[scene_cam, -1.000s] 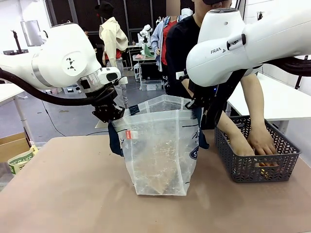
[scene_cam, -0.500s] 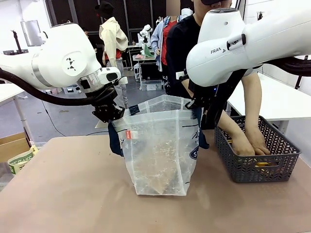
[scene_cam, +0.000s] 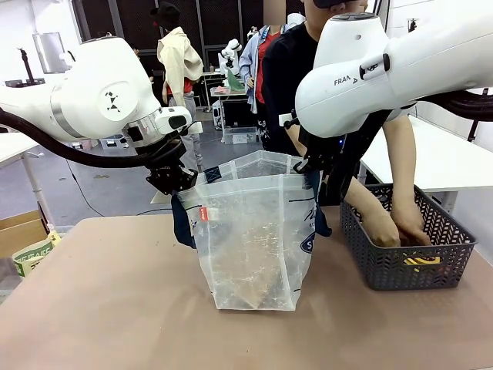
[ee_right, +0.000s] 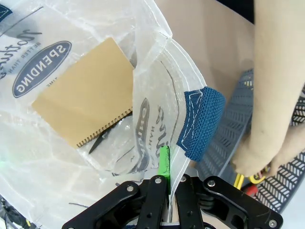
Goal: Transfer purchased items from the store into the shopping bag.
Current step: Move the Reusable shopping bag to the right side of the table.
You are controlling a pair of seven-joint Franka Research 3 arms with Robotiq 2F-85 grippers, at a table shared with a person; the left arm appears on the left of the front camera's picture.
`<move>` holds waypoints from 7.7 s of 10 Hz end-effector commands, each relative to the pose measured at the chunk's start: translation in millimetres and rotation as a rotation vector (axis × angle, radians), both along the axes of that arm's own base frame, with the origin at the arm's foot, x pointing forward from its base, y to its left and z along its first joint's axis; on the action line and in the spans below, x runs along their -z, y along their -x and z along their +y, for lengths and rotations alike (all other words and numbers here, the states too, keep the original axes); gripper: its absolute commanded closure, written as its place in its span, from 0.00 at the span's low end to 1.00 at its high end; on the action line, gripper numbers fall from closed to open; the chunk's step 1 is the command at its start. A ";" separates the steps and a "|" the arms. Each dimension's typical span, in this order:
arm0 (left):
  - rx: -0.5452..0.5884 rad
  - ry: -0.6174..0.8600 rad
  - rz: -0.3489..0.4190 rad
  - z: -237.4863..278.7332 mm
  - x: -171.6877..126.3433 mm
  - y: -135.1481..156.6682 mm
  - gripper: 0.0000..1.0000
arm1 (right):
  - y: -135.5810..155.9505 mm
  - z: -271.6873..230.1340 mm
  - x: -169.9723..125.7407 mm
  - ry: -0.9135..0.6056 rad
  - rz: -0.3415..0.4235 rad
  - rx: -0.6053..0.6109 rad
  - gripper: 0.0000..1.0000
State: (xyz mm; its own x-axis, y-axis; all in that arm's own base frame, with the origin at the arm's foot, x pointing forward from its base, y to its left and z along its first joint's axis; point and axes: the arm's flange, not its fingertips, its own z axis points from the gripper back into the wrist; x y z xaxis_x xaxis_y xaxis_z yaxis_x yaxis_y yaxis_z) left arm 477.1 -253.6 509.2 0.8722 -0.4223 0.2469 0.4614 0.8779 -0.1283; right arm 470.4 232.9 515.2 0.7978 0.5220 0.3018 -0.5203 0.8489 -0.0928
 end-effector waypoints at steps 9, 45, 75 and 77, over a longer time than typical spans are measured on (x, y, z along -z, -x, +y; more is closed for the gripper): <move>-0.001 -0.001 0.000 1.2 0.0 0.1 1.00 | -0.9 -1.8 0.7 0.001 0.002 0.003 1.00; -0.001 -0.001 0.000 1.2 0.0 0.1 1.00 | -0.9 -1.8 0.7 0.001 0.002 0.003 1.00; -0.001 -0.001 0.000 1.2 0.0 0.1 1.00 | -0.9 -1.8 0.7 0.001 0.002 0.003 1.00; -0.001 -0.001 0.000 1.2 0.0 0.1 1.00 | -0.9 -1.8 0.7 0.001 0.002 0.003 1.00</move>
